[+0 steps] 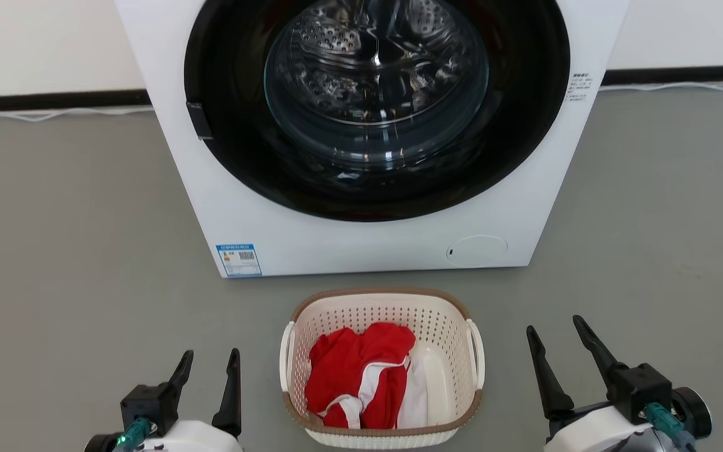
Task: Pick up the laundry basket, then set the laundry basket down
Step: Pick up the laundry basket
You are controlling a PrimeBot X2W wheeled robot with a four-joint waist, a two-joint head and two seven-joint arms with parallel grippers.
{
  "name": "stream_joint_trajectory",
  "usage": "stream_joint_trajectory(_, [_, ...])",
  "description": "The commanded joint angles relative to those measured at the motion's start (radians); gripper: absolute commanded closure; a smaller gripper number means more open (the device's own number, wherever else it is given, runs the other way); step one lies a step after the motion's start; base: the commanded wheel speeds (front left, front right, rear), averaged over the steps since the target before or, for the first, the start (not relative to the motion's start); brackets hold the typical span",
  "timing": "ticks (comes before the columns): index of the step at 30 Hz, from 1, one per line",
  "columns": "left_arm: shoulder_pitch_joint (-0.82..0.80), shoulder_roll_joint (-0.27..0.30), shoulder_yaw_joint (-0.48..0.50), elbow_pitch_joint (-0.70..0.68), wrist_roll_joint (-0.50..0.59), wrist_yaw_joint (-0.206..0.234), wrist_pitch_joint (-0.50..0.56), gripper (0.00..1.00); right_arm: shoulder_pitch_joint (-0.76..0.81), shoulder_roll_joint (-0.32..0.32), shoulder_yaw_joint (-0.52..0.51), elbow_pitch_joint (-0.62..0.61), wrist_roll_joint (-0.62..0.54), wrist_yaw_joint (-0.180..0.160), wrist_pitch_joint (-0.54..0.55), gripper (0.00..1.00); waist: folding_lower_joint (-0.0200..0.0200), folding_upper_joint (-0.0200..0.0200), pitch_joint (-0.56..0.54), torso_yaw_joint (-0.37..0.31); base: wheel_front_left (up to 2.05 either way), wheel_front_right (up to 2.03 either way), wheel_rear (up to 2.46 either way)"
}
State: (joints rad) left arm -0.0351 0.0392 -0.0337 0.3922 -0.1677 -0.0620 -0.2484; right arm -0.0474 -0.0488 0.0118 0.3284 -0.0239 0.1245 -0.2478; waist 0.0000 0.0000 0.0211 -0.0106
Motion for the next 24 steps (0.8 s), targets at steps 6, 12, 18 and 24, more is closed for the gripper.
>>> stream_joint_trajectory(6, [-0.093, 0.011, 0.011, -0.019, -0.022, 0.01, -0.013, 0.0, -0.082, -0.001, 0.014, 0.034, 0.012, 0.006, -0.014, 0.0, 0.0, 0.0, 0.066, 0.01, 0.0, 0.0, 0.0])
stream_joint_trajectory(12, [-0.181, 0.011, -0.018, 0.024, -0.044, 0.004, -0.013, 0.0, -0.192, -0.001, -0.027, 0.135, 0.015, 0.006, -0.014, 0.0, 0.0, 0.0, 0.177, 0.015, 0.0, 0.0, 0.0])
stream_joint_trajectory(18, [-0.311, 0.011, -0.055, 0.143, -0.049, -0.006, -0.013, 0.0, -0.333, -0.001, -0.078, 0.269, -0.01, 0.006, -0.014, 0.0, 0.0, 0.0, 0.306, 0.015, 0.0, 0.0, 0.0])
stream_joint_trajectory(24, [-0.47, 0.011, -0.092, 0.333, -0.047, -0.013, -0.013, 0.0, -0.484, -0.001, -0.09, 0.426, -0.018, 0.006, 0.032, 0.0, 0.0, 0.0, 0.436, 0.014, 0.0, 0.0, 0.0])
